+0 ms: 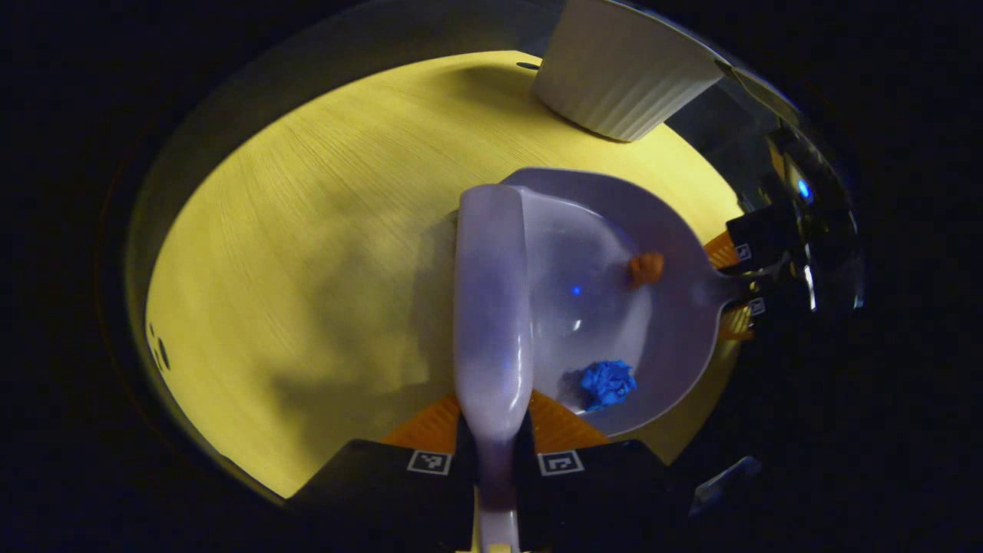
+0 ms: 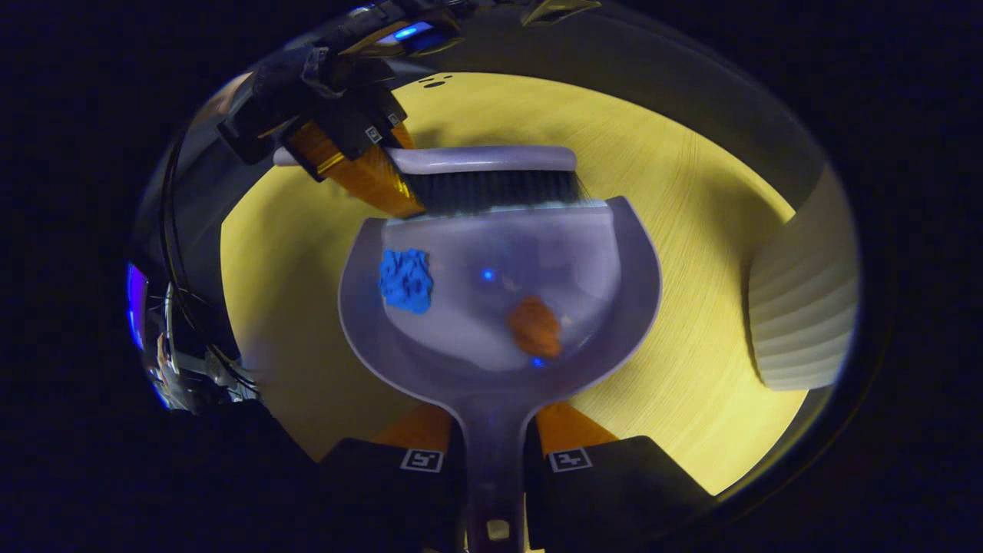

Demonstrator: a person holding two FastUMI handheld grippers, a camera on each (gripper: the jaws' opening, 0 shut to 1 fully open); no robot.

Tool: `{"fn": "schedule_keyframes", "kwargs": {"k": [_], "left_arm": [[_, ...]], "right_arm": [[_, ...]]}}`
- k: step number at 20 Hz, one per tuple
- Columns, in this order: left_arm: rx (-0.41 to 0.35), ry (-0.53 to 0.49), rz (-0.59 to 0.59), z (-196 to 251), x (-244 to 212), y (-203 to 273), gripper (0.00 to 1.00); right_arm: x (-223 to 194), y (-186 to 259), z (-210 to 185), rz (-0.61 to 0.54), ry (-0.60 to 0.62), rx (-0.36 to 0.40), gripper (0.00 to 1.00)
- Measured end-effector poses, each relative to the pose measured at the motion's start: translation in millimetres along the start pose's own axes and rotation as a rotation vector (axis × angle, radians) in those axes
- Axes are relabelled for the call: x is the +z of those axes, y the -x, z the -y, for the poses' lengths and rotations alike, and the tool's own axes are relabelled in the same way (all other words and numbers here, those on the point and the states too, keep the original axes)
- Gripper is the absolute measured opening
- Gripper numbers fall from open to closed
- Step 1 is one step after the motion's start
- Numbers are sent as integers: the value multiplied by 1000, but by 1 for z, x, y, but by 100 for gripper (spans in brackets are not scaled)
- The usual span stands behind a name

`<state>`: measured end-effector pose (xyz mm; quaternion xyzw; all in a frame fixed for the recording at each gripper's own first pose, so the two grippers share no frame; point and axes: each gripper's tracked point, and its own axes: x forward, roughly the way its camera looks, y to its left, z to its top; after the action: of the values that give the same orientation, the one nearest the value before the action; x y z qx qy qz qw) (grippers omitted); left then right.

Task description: Pick up the small broom and dustpan from the desktop, sweep the trash into the dustpan with the broom, and then empty the trash into the garbage bin.

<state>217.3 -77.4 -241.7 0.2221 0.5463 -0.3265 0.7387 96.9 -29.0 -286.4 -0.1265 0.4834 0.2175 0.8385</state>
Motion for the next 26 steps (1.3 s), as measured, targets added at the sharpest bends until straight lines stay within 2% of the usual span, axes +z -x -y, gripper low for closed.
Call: {"fn": "schedule_keyframes", "kwargs": {"k": [1,2,3,4,5,6,7,8,10,11,12,16,18,20,23,26], "left_arm": [[-42,13,-1,11,-3,0,24],[-53,16,1,18,-6,0,27],[-56,21,10,20,-8,-1,24],[-69,36,23,24,-6,0,27],[-83,55,39,30,-5,3,27],[-77,71,58,33,-4,6,26],[-53,79,82,34,-6,7,27],[-18,85,107,33,-8,10,27],[39,110,171,34,-13,21,25],[67,129,205,32,-18,29,27],[91,150,245,30,-24,39,25],[226,267,401,9,-64,82,26],[267,337,452,1,-93,88,26],[273,409,487,-5,-126,76,27],[296,511,510,-24,-180,34,27],[326,561,559,-38,-209,10,25]], "right_arm": [[2,1,1,2,3,-5,34],[7,-2,5,6,3,-8,34],[10,-5,6,7,2,-10,34],[10,-8,6,10,1,-13,30],[14,-10,8,16,0,-18,35],[17,-12,13,22,-5,-19,34],[21,-14,17,31,-15,-19,34],[22,-16,23,42,-28,-19,39],[20,-13,34,62,-55,-24,30],[19,-11,41,71,-69,-30,30],[17,-5,51,79,-79,-38,35],[16,14,56,98,-102,-73,35],[20,33,54,102,-94,-84,35],[26,58,55,119,-84,-104,35],[35,103,53,151,-50,-127,35],[47,147,55,163,-64,-104,34]]}}
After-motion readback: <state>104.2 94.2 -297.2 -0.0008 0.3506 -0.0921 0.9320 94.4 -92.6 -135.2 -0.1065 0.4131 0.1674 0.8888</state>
